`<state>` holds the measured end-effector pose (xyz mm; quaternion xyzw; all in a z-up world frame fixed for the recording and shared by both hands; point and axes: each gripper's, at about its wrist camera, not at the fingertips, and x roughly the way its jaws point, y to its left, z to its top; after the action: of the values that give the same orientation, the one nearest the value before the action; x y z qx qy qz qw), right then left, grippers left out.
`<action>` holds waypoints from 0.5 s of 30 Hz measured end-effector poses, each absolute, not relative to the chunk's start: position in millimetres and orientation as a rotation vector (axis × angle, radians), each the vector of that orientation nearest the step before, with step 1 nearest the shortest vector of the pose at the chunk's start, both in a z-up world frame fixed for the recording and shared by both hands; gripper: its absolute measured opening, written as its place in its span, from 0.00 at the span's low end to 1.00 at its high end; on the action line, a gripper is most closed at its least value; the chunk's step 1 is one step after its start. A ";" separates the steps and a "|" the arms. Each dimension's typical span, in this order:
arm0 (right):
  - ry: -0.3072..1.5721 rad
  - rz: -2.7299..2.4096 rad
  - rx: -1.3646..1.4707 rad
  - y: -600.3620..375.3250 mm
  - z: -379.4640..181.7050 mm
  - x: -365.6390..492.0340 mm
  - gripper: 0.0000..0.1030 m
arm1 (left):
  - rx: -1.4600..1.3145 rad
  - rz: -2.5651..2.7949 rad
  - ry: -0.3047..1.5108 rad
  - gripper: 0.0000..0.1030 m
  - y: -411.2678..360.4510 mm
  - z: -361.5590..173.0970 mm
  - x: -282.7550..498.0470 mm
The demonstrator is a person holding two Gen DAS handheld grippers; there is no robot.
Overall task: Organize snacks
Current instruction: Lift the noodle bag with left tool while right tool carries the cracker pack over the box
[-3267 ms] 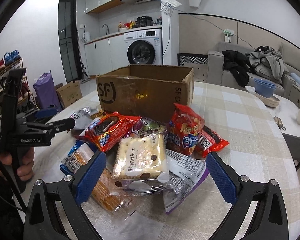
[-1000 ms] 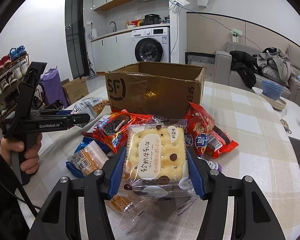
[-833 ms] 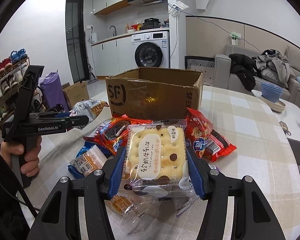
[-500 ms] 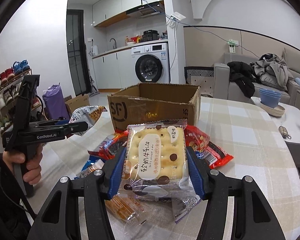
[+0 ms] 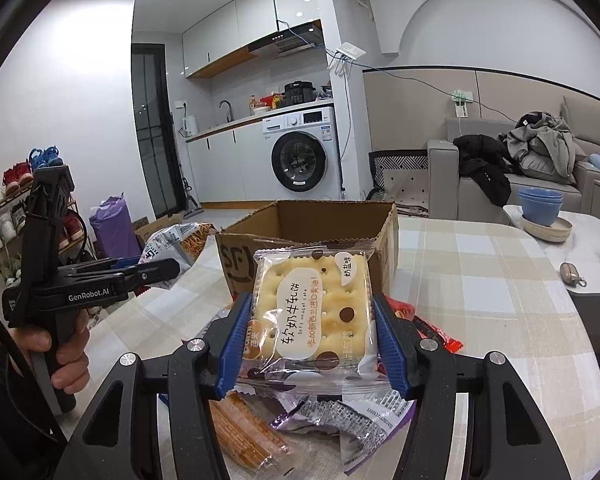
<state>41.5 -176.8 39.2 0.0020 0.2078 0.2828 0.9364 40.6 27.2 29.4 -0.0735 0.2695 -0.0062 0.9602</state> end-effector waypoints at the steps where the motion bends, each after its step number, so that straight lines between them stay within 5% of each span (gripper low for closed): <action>1: 0.421 0.576 0.008 -176.9 40.8 41.1 0.57 | -0.150 -0.014 0.544 0.46 26.3 31.6 41.4; 15: 0.394 0.579 0.038 -172.3 57.1 55.3 0.57 | -0.147 -0.025 0.518 0.46 14.4 57.1 62.6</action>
<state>55.3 -172.3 57.1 0.0187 0.1932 0.2838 0.9390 62.6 14.4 57.1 -0.0724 0.2560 -0.0123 0.9639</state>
